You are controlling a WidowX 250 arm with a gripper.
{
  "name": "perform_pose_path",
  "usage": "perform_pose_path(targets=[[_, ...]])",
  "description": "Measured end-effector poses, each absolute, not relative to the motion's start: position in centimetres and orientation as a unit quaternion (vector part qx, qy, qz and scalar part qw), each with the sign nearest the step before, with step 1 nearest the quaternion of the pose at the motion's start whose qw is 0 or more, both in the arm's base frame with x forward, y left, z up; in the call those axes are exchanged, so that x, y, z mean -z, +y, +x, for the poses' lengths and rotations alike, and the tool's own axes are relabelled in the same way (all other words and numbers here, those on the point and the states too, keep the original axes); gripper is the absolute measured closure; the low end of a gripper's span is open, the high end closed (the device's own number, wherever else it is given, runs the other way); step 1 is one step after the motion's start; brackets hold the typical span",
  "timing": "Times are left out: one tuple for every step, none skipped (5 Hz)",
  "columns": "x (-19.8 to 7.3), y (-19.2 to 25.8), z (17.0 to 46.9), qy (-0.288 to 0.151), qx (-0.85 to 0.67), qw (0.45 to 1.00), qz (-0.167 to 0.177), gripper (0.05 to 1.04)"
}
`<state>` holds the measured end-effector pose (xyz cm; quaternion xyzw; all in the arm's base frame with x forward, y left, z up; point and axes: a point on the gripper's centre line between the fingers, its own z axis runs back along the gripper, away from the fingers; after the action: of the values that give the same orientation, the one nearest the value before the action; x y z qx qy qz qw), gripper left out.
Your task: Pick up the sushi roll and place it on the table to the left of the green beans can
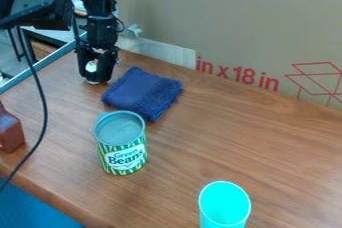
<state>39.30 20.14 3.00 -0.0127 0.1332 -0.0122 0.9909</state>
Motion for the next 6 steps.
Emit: perform_pose_path(targets=[[-3.7, 20.1, 38.1, 0.119, 0.002, 0.993, -0.011, 0.504], [-6.2, 20.6, 36.7, 0.084, -0.035, 0.996, 0.018, 0.507], [-9.1, 20.0, 34.4, 0.064, -0.081, 0.994, 0.044, 0.506], [-9.9, 19.0, 31.4, 0.079, -0.069, 0.994, 0.018, 0.507], [-8.7, 17.3, 28.4, 0.121, -0.048, 0.991, 0.004, 0.507], [-7.6, 16.2, 26.1, 0.141, -0.032, 0.989, 0.018, 0.506]])
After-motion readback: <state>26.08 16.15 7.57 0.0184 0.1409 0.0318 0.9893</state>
